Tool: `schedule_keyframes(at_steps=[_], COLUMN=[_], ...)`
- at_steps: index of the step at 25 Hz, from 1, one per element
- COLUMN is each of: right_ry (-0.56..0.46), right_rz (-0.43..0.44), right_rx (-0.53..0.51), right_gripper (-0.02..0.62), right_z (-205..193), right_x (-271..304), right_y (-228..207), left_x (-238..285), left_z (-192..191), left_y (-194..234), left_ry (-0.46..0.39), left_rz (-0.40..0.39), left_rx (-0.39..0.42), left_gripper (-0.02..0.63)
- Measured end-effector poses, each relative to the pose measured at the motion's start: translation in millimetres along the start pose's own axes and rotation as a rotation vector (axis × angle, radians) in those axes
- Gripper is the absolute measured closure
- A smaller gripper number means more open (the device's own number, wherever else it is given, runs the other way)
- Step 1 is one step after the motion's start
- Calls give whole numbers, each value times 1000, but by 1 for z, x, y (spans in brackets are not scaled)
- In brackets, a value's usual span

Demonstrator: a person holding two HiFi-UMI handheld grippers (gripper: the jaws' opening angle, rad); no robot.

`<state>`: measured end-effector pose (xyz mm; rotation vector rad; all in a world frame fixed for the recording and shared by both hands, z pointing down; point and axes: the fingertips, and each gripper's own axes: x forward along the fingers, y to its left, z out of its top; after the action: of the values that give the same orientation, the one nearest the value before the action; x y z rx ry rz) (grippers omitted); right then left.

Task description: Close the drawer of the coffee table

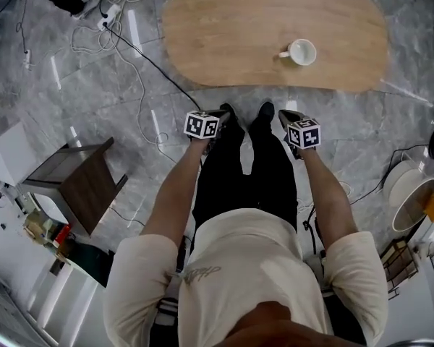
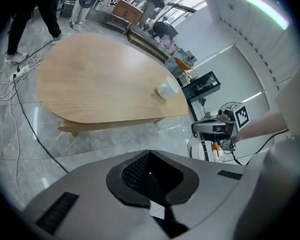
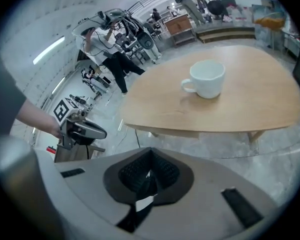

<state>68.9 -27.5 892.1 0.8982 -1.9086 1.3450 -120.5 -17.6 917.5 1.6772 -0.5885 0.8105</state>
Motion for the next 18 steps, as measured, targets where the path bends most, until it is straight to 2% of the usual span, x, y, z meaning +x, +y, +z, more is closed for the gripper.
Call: schedule_keyframes(at_steps=[3,7,12,14,18], right_ry=[-14,-56,-238,-284,-434], right_rz=[9,31,24,33,104], right_rx=[4,-45,-222,-239,-201], right_gripper=[600,600,601,601,601], right_z=[-11,-3,33,43,78], right_x=[-35,-74,-130,-148,-183], right_y=[16,43,81,98,140], left_x=[-21,-49,-79,-92,-131], left_z=[-6,-5,4,10,39], left_y=[-35,-65,-106,-127,-179], left_ry=[1,-20,-77,-124,-285], left_rz=[-3,3,-17,-35,-92], left_rx=[45,77,109,109,101], left_gripper=[601,601,601,601,601])
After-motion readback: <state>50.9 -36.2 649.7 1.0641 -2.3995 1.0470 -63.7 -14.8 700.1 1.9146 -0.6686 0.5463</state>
